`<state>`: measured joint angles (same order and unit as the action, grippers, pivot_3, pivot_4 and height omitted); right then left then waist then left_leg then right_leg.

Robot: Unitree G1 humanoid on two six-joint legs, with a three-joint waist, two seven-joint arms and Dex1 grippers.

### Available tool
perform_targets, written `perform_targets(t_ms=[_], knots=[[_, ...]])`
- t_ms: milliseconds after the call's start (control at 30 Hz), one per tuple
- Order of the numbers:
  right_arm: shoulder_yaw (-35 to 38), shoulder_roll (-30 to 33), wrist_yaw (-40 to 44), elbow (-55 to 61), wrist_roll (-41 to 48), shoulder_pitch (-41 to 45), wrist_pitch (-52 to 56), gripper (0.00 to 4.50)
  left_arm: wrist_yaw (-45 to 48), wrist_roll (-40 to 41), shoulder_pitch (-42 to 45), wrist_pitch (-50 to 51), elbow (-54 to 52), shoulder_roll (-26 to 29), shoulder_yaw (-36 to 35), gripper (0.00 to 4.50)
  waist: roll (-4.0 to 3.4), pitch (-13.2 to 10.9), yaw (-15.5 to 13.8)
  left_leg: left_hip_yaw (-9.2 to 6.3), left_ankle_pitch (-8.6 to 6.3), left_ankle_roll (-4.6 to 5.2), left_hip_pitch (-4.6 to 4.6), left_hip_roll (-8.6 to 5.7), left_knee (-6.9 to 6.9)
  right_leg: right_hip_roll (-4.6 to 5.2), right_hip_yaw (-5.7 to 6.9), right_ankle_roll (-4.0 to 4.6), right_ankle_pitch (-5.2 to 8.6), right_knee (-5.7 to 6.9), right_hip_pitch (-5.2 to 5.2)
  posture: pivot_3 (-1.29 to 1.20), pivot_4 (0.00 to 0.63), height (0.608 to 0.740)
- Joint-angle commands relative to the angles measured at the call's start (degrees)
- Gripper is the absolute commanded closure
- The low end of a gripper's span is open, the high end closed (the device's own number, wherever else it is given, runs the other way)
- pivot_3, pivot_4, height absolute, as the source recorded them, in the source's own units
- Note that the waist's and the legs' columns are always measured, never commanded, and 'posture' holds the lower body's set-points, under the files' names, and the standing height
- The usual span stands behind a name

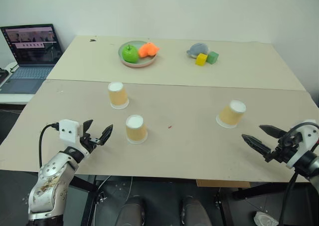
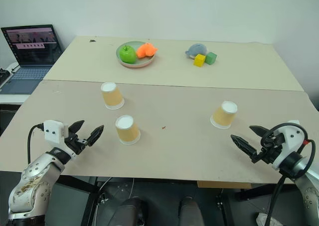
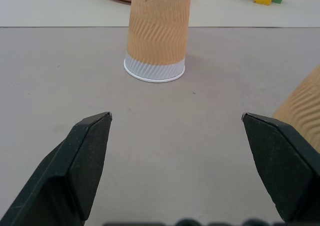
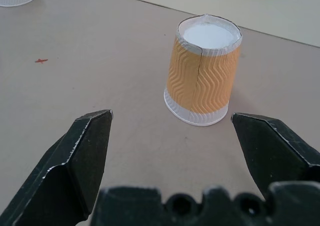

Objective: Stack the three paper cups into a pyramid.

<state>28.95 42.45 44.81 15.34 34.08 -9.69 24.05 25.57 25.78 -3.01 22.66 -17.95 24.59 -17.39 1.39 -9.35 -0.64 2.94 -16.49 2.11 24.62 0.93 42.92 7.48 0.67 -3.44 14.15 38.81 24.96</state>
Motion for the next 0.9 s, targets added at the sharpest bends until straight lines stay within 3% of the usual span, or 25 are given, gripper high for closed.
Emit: perform_targets(t_ms=[33,133,367,533,667,900], knots=[[3.2,1.6,1.3,3.5,2.1,-0.6,0.9,0.00,7.9,4.1,0.6,2.2,-1.5,4.6,0.8,0.05,0.00,0.0,0.0,0.00,0.00,0.00,0.00,0.00,0.00,0.00,0.00,0.00,0.00,0.00,0.00,0.00,0.150,0.678],[4.4,3.6,3.6,8.2,7.6,-0.9,5.1,0.00,23.1,14.3,2.7,12.9,-1.1,14.8,2.6,0.05,-0.04,0.0,0.1,0.01,0.00,0.00,0.06,0.00,0.00,-0.02,0.03,0.02,0.02,0.08,0.10,0.00,0.150,0.678],[2.8,7.7,5.0,15.5,15.9,0.7,12.9,0.00,29.6,16.9,11.7,16.8,6.2,23.2,0.9,0.05,-0.02,0.0,0.1,0.00,0.00,0.00,-0.01,0.01,-0.02,-0.03,0.04,0.02,0.04,0.04,0.05,0.00,0.150,0.678],[-4.2,9.7,7.5,18.8,18.1,4.1,15.0,0.00,32.5,14.1,17.3,14.2,8.2,24.2,4.4,0.05,0.00,0.0,0.1,0.00,0.00,0.00,-0.01,0.01,-0.04,-0.03,0.05,0.01,0.04,-0.04,0.01,0.00,0.150,0.678],[-12.4,9.3,8.4,19.4,14.2,6.9,13.6,0.00,32.7,13.2,20.9,13.6,8.4,22.5,6.8,0.05,0.08,-0.1,0.0,-0.01,0.00,0.00,-0.02,0.00,-0.03,-0.03,0.05,0.00,0.02,-0.05,-0.02,0.00,0.150,0.678],[-18.9,6.7,9.9,14.8,8.0,11.5,8.8,0.00,34.4,13.0,21.4,14.0,6.5,21.6,9.8,0.05,0.11,-0.1,0.1,-0.01,0.00,0.00,0.01,-0.03,-0.04,-0.03,0.06,-0.01,0.02,-0.10,0.00,0.00,0.150,0.678]])
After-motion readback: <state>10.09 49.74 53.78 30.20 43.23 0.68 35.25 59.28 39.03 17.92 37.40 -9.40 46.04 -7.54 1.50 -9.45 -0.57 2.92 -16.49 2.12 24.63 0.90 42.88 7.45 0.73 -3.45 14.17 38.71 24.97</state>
